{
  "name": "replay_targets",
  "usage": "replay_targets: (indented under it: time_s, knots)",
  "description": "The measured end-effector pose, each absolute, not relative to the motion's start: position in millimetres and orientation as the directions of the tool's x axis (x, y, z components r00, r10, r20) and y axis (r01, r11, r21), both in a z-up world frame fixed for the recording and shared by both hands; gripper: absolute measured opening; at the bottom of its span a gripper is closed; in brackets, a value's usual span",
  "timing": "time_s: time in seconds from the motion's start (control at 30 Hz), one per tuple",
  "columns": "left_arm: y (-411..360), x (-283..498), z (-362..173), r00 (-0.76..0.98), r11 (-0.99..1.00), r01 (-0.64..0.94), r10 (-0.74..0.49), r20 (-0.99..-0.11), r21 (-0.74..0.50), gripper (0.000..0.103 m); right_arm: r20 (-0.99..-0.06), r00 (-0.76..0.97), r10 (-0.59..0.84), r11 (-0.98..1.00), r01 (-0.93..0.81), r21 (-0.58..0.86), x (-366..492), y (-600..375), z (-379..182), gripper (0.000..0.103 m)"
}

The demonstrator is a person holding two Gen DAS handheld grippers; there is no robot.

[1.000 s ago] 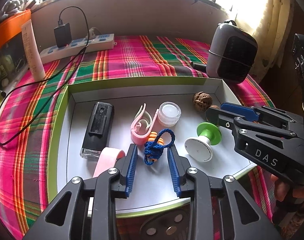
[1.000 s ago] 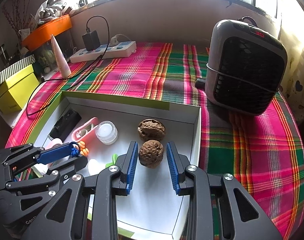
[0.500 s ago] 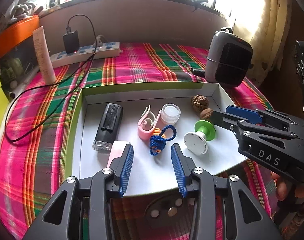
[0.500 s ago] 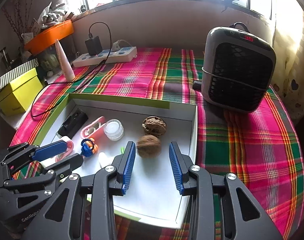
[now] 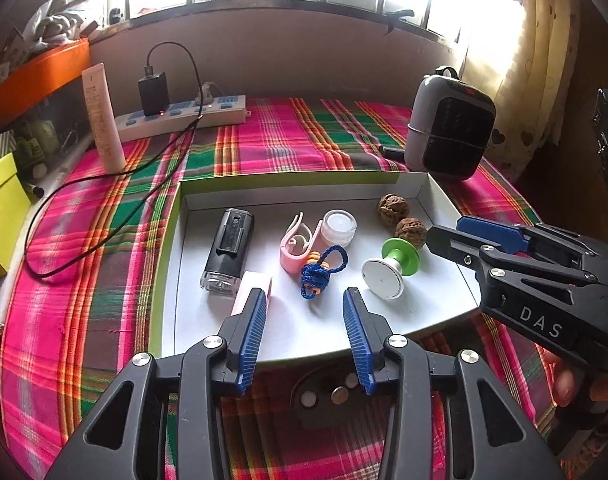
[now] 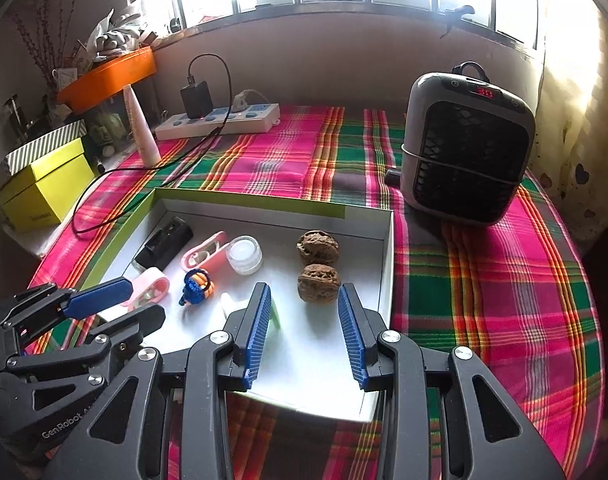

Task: Organize objects
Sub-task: 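Open left gripper to drop blue cord toy while right gripper releases walnut beside other walnut, then move left gripper to black round disc while right gripper moves to white mushroom toy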

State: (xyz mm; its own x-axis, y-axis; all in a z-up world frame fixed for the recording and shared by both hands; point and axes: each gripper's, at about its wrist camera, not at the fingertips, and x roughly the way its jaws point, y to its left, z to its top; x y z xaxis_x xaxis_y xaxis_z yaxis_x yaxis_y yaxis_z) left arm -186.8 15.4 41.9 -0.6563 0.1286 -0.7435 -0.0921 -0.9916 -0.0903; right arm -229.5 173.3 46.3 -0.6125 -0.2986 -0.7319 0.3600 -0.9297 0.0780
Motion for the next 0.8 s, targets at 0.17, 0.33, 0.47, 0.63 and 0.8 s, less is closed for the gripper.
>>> replay_targets:
  time_s: [0.17, 0.33, 0.47, 0.63, 0.8]
  knots:
    - [13, -182, 43, -0.658, -0.992, -0.083, 0.123, -0.743, -0.091, 0.039, -0.726, -0.618, -0.300, -0.931, 0.356, 0.082, -223, 175, 48, 0.036]
    - [11, -175, 46, -0.665, -0.993, -0.079, 0.121, -0.737, -0.091, 0.039, -0.718, -0.629, -0.297, -0.933, 0.351, 0.078, -213, 176, 50, 0.036]
    - [12, -169, 48, -0.672, -0.994, -0.079, 0.114, -0.731, -0.082, 0.039, -0.712, -0.637, -0.295, -0.933, 0.352, 0.071, -205, 176, 52, 0.036]
    - [11, -161, 52, -0.684, -0.994, -0.073, 0.109, -0.721, -0.081, 0.039, -0.697, -0.653, -0.297, -0.932, 0.357, 0.063, -194, 176, 57, 0.036]
    - [9, -150, 56, -0.695, -0.995, -0.069, 0.104, -0.712, -0.079, 0.039, -0.691, -0.657, -0.302, -0.929, 0.365, 0.060, -182, 175, 59, 0.036]
